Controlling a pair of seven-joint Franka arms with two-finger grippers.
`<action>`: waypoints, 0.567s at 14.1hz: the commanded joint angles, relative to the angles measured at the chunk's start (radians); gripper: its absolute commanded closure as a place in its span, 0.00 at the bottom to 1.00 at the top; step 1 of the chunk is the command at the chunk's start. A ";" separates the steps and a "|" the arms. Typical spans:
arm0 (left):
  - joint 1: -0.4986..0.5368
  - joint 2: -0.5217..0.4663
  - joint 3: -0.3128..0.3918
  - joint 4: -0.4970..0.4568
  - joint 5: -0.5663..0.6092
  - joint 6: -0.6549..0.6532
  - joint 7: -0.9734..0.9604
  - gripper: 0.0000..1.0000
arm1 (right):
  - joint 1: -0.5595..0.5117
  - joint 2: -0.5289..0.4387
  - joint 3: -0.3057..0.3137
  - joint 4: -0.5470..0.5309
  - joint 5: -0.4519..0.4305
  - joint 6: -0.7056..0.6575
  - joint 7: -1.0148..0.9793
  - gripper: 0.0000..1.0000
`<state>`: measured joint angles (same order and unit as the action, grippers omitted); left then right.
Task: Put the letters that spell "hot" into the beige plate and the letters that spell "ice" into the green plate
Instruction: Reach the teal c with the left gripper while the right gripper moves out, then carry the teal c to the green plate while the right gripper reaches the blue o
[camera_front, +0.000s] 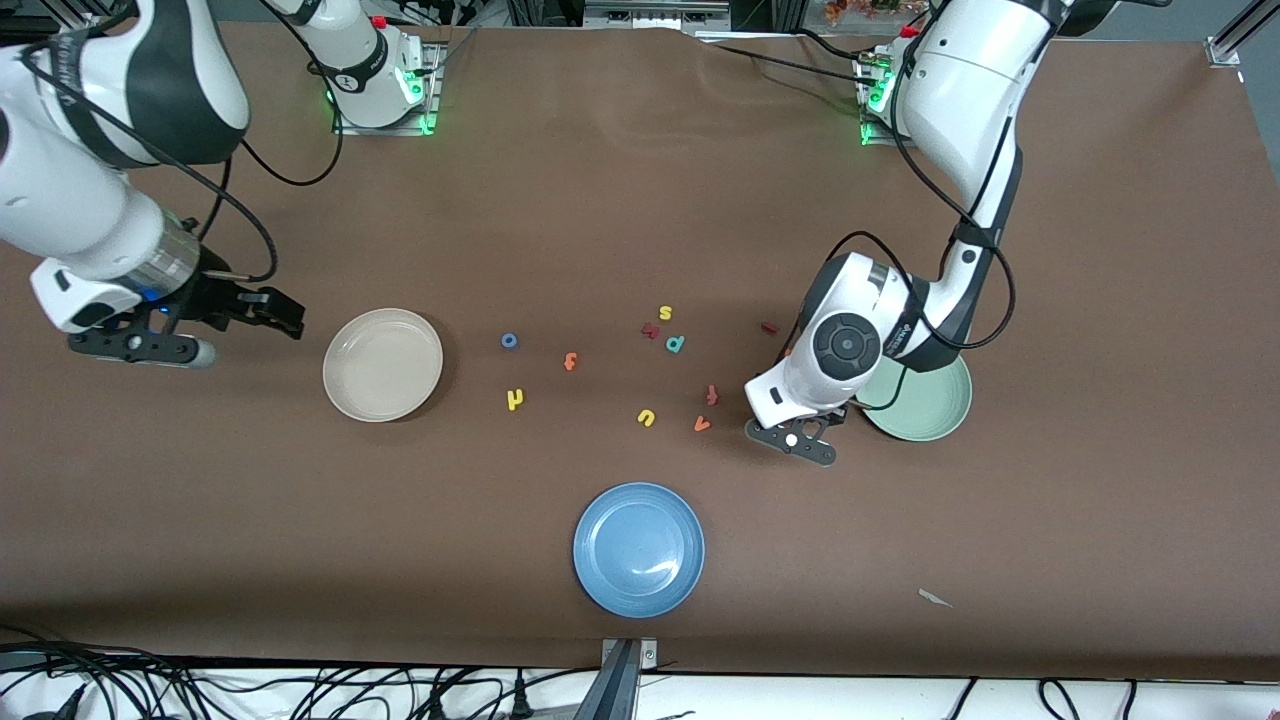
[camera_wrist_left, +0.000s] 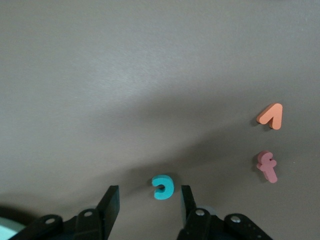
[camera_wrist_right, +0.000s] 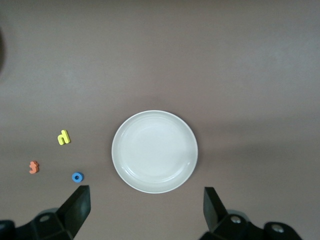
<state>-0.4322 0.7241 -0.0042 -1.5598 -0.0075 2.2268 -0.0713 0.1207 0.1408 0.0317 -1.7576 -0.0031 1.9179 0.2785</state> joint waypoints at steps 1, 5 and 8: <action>-0.019 0.012 0.009 -0.034 -0.034 0.074 0.001 0.42 | 0.001 -0.013 0.046 -0.068 0.002 0.071 0.102 0.00; -0.017 0.027 0.010 -0.043 -0.022 0.082 0.010 0.41 | 0.004 -0.007 0.109 -0.190 0.002 0.232 0.203 0.00; -0.019 0.041 0.009 -0.048 -0.034 0.083 0.001 0.42 | 0.051 0.029 0.129 -0.264 0.002 0.346 0.306 0.00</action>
<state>-0.4432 0.7594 -0.0027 -1.5984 -0.0078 2.2950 -0.0727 0.1429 0.1611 0.1532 -1.9680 -0.0030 2.1928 0.5178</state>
